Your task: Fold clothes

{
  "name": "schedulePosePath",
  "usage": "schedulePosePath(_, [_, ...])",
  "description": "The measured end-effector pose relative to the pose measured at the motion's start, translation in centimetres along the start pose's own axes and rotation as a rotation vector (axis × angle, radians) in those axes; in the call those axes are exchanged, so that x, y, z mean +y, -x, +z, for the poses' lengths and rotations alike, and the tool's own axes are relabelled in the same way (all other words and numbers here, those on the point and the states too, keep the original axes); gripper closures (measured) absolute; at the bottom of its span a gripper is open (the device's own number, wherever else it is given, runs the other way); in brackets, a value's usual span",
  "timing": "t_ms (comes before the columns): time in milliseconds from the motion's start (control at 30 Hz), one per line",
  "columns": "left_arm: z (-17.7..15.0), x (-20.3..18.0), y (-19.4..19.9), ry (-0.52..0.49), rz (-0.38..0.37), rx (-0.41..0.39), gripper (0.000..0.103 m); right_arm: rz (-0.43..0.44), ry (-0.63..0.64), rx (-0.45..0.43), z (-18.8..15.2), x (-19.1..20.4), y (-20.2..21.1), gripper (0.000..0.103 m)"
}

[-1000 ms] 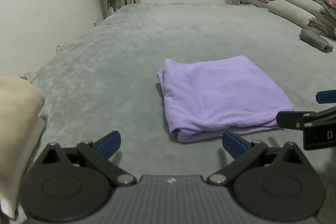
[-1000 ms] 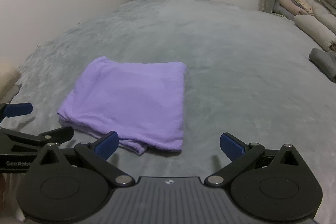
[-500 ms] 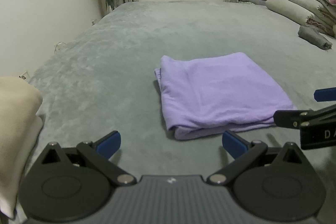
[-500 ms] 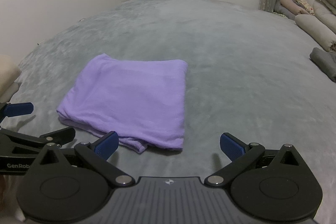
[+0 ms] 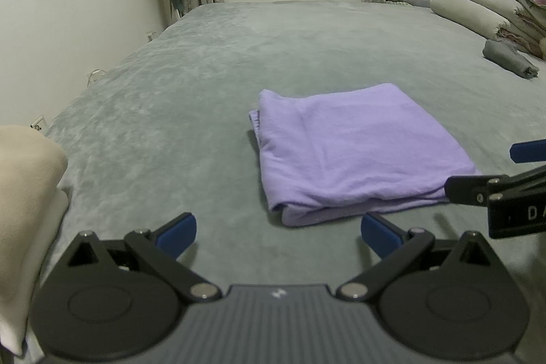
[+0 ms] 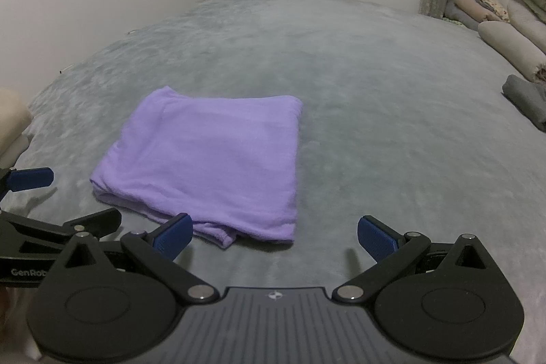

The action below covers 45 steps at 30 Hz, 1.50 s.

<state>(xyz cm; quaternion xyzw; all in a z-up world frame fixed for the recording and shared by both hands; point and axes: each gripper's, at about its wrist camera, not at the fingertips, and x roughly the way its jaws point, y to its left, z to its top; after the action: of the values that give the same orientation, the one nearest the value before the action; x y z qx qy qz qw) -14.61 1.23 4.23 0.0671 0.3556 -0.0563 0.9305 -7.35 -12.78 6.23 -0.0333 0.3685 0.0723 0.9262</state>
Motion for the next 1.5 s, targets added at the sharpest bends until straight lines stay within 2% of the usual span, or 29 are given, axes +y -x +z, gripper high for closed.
schedulePosePath(200, [-0.3, 0.0, -0.7, 0.025, -0.030, 0.039, 0.000, -0.002, -0.003, 0.003, 0.0, 0.0, 0.0, 0.000])
schedulePosePath(533, [-0.8, -0.6, -1.3, 0.029, -0.007, 0.034, 0.000, -0.005, -0.013, 0.043, -0.2, -0.1, -0.6, 0.000])
schedulePosePath(1500, [-0.8, -0.5, -1.4, 0.056, -0.015, 0.031, 0.000, 0.001, 0.004, 0.035, -0.4, 0.6, -0.5, 0.000])
